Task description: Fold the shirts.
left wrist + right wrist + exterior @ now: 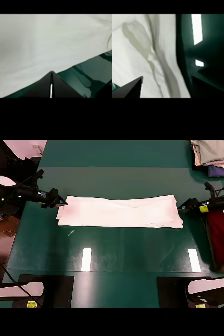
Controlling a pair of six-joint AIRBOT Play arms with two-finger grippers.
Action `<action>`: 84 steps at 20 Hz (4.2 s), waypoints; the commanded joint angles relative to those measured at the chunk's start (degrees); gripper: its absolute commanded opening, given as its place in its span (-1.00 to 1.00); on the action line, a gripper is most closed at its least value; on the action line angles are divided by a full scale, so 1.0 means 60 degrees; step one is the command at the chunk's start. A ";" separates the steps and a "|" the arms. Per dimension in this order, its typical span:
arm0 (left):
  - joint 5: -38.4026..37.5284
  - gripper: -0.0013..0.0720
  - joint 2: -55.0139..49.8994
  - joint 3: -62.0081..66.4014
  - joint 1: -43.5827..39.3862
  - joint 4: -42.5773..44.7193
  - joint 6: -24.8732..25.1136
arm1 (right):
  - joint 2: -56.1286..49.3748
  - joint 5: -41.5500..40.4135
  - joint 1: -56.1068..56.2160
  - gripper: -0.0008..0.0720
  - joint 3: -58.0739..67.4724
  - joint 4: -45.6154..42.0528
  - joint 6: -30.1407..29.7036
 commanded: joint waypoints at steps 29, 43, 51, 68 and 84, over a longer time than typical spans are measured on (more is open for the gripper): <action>0.1982 -0.91 -0.5501 0.6113 -0.6459 0.0801 -0.1559 | 0.2244 0.2014 0.3085 -0.93 0.3694 0.1155 0.1851; 0.0838 -0.91 -0.4747 0.6583 -0.6084 0.3282 -0.1785 | 0.0586 0.1996 0.6062 -0.93 0.7213 0.1082 0.2754; -0.0834 -0.90 -0.1967 0.6597 -0.2612 0.4022 -0.1497 | -0.0605 0.0546 0.8160 -0.93 0.7206 0.1089 0.2335; -0.1694 -0.90 -0.0055 0.6604 -0.0900 0.3967 -0.1453 | -0.0375 -0.1676 0.8215 0.58 0.4156 0.0364 0.1086; -0.1698 -0.90 -0.0062 0.6586 -0.0929 0.3708 -0.1453 | -0.2506 -0.1705 0.6914 0.92 0.2233 0.2663 0.1490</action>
